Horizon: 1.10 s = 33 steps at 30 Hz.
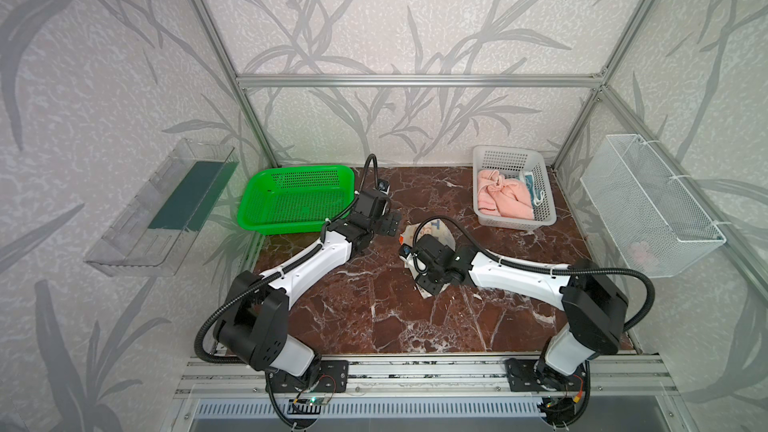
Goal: Fold and stack the towels
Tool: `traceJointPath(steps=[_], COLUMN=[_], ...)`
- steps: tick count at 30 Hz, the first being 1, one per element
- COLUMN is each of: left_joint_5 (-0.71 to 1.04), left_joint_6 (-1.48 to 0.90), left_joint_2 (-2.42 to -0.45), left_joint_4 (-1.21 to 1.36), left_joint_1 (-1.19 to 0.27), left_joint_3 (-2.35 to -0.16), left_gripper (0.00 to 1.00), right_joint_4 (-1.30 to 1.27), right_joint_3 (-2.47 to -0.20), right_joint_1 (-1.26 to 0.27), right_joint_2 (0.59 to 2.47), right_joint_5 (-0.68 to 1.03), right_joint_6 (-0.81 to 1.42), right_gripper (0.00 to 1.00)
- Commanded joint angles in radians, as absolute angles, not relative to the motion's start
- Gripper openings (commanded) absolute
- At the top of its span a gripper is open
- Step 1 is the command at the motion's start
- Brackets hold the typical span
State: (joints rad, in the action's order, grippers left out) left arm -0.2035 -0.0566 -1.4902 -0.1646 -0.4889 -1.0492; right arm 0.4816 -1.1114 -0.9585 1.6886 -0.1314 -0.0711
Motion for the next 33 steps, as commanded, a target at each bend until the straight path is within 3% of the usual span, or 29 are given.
traceJointPath(steps=[1, 13, 22, 33], left_joint_5=[-0.198, -0.192, -0.188, -0.184], left_joint_6=[-0.069, -0.081, -0.093, -0.102], left_joint_2=[-1.437, -1.386, -1.362, -1.344], left_joint_4=[-0.147, -0.113, -0.101, -0.087], left_joint_1=[-0.475, -0.458, -0.458, -0.459], left_joint_3=[-1.022, -0.975, -0.948, -0.92], left_gripper=[0.99, 0.99, 0.99, 0.99], right_joint_4=[0.519, 0.505, 0.504, 0.505], right_joint_3=[-1.114, -1.077, -1.066, -1.068], right_joint_1=[-0.988, -1.017, -1.017, -1.053], right_joint_2=[1.749, 1.782, 1.798, 1.807], right_joint_5=[-0.164, -0.185, -0.141, -0.138], right_joint_6=[-0.048, 0.001, 0.023, 0.044], right_gripper=[0.53, 0.53, 0.43, 0.42])
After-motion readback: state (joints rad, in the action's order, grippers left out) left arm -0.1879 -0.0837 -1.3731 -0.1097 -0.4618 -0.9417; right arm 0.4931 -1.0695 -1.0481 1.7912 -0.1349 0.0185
